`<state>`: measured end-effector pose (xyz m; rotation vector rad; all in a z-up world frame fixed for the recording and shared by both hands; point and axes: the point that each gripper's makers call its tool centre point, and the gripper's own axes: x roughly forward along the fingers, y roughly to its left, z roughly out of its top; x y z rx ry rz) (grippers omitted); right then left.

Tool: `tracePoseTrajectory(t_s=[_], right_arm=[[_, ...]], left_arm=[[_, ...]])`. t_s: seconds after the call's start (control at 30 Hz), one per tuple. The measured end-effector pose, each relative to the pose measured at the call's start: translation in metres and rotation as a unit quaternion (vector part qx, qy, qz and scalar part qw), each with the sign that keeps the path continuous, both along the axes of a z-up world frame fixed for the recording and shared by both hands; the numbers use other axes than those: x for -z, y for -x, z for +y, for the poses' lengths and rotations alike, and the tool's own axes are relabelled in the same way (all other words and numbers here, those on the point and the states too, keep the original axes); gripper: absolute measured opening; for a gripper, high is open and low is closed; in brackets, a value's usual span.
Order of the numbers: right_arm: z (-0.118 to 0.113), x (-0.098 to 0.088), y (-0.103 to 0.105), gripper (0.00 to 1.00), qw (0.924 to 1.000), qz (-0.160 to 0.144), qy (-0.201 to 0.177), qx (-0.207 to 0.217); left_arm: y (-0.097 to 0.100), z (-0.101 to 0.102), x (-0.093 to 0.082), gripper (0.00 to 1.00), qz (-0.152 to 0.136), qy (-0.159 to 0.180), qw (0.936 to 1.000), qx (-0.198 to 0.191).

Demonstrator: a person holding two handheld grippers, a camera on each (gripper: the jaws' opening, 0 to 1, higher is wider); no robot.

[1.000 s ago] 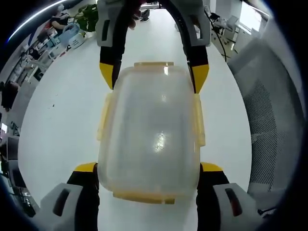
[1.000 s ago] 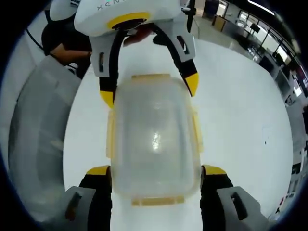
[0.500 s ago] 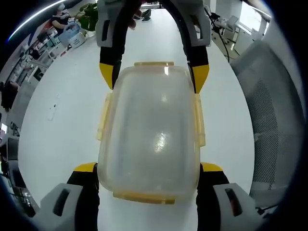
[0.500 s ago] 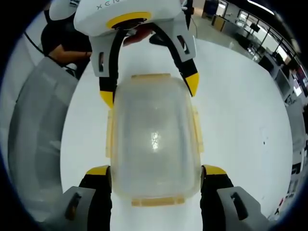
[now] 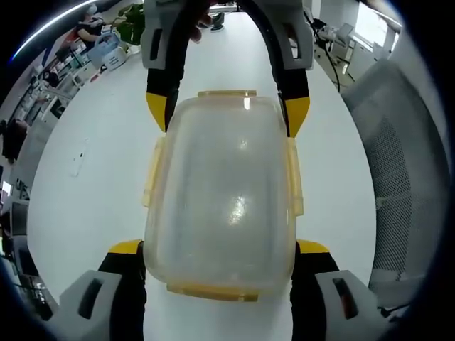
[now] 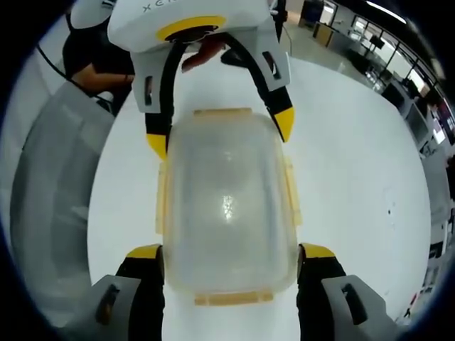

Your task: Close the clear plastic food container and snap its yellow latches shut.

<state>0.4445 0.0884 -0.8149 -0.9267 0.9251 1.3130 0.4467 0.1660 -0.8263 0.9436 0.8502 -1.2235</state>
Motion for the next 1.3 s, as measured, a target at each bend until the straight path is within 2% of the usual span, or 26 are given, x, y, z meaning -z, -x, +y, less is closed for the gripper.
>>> tracePoseTrajectory(t_s=[0.33, 0.4, 0.47, 0.5, 0.57, 1.0, 1.13, 1.3], right_arm=[[-0.002, 0.001, 0.002, 0.78, 0.9999, -0.003, 0.007, -0.008], [-0.004, 0.001, 0.003, 0.82, 0.9999, -0.003, 0.010, -0.008], [-0.007, 0.002, 0.003, 0.86, 0.9999, -0.006, 0.015, -0.004], [-0.008, 0.002, 0.001, 0.88, 0.9998, -0.010, 0.016, -0.003], [-0.009, 0.002, 0.002, 0.87, 0.9999, -0.009, 0.014, 0.000], [-0.014, -0.013, 0.004, 0.87, 0.9995, -0.028, 0.006, 0.013], [-0.009, -0.021, 0.006, 0.87, 0.9989, -0.028, -0.015, 0.034], [-0.013, -0.022, 0.013, 0.86, 0.9987, -0.034, -0.013, 0.035]], left_arm=[[0.003, 0.000, 0.001, 0.86, 0.000, -0.006, 1.0000, 0.008], [0.005, 0.000, 0.001, 0.86, -0.004, -0.008, 0.9999, 0.012], [0.004, 0.001, 0.000, 0.89, -0.016, -0.010, 0.9996, 0.021], [0.003, 0.001, 0.000, 0.94, -0.019, -0.011, 0.9996, 0.019], [-0.001, 0.001, -0.002, 0.98, -0.028, -0.005, 0.9995, 0.013], [0.007, 0.003, -0.009, 0.96, -0.032, -0.002, 0.9995, 0.000], [0.011, 0.003, -0.012, 0.95, -0.032, 0.003, 0.9994, -0.010], [0.013, 0.004, -0.017, 0.95, -0.036, 0.008, 0.9991, -0.020]])
